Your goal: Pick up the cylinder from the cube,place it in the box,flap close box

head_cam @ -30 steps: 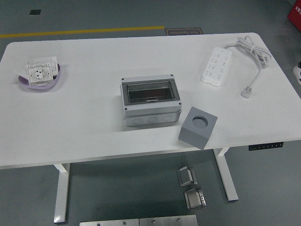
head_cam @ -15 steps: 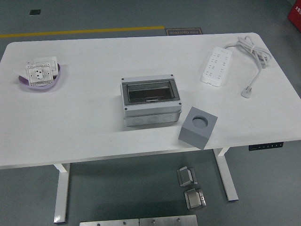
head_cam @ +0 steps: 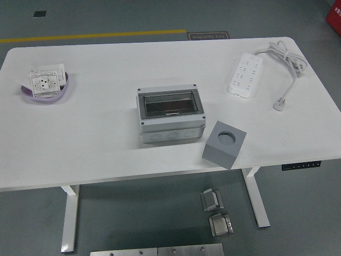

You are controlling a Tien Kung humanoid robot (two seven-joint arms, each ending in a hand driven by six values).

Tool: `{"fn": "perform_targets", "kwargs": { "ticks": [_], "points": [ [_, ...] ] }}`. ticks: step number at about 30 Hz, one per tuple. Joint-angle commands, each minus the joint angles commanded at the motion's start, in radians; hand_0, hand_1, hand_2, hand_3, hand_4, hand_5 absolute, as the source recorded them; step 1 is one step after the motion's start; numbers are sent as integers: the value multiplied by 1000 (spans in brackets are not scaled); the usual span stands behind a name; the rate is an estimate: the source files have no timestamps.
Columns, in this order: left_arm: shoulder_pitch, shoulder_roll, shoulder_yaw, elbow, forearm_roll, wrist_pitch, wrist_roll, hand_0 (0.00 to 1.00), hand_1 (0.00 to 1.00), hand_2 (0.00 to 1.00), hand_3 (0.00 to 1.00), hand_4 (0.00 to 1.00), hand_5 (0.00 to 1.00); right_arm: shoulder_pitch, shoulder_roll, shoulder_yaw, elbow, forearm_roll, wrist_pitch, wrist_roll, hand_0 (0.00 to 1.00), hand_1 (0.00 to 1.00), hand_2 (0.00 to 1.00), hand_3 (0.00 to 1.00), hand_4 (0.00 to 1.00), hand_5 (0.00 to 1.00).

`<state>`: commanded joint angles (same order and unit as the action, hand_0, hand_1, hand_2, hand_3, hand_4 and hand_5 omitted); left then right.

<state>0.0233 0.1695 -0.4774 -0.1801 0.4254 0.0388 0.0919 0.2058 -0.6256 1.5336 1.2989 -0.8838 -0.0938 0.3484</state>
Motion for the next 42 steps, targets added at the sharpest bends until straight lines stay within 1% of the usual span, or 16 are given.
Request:
{"fn": "perform_targets", "kwargs": {
  "ticks": [3, 9, 15, 16, 20, 21, 27, 28, 33, 34, 42],
  "points": [
    [3, -3, -10, 0, 9, 0, 3, 662, 651, 542, 582, 567, 244, 3, 3, -2, -2, 2, 0, 0, 466, 547, 664, 743, 698, 413],
    [2, -8, -6, 0, 4, 0, 1, 662, 651, 542, 582, 567, 244, 6, 10, -14, -5, 8, 1, 2, 466, 547, 664, 743, 698, 413],
    [4, -11, -14, 0, 13, 0, 3, 662, 651, 542, 581, 565, 244, 15, 27, -25, -10, 9, 4, 5, 467, 556, 669, 743, 695, 407],
    [4, -11, -16, 0, 15, 0, 4, 662, 651, 541, 581, 565, 244, 16, 30, -26, -11, 10, 6, 6, 479, 582, 680, 743, 693, 404],
    [6, -13, -25, 0, 24, 0, 6, 662, 651, 541, 581, 565, 244, 15, 38, -26, -12, 13, 14, 8, 479, 582, 680, 743, 693, 404],
    [7, -13, -26, 0, 25, 0, 6, 662, 651, 541, 581, 565, 245, 14, 40, -26, -12, 14, 16, 9, 506, 636, 705, 749, 694, 402],
    [10, -16, -29, 0, 29, -1, 7, 662, 651, 541, 581, 565, 245, 4, 52, -24, -11, 23, 29, 13, 506, 636, 705, 749, 694, 402],
    [11, -17, -28, 0, 27, -1, 7, 662, 651, 541, 581, 565, 245, 2, 55, -23, -11, 25, 30, 14, 742, 752, 786, 766, 694, 398],
    [12, -17, -26, 0, 26, -1, 5, 662, 651, 541, 581, 565, 245, -6, 63, -20, -10, 34, 36, 17, 742, 752, 786, 766, 694, 398],
    [12, -17, -26, 0, 26, -1, 5, 662, 651, 542, 581, 565, 245, -6, 64, -20, -10, 35, 37, 17, 800, 781, 803, 779, 695, 398],
    [11, -21, -18, 0, 21, -2, 2, 662, 652, 541, 580, 565, 246, -8, 62, -18, 3, 19, 36, 16, 807, 785, 806, 778, 695, 395]
  ]
}}
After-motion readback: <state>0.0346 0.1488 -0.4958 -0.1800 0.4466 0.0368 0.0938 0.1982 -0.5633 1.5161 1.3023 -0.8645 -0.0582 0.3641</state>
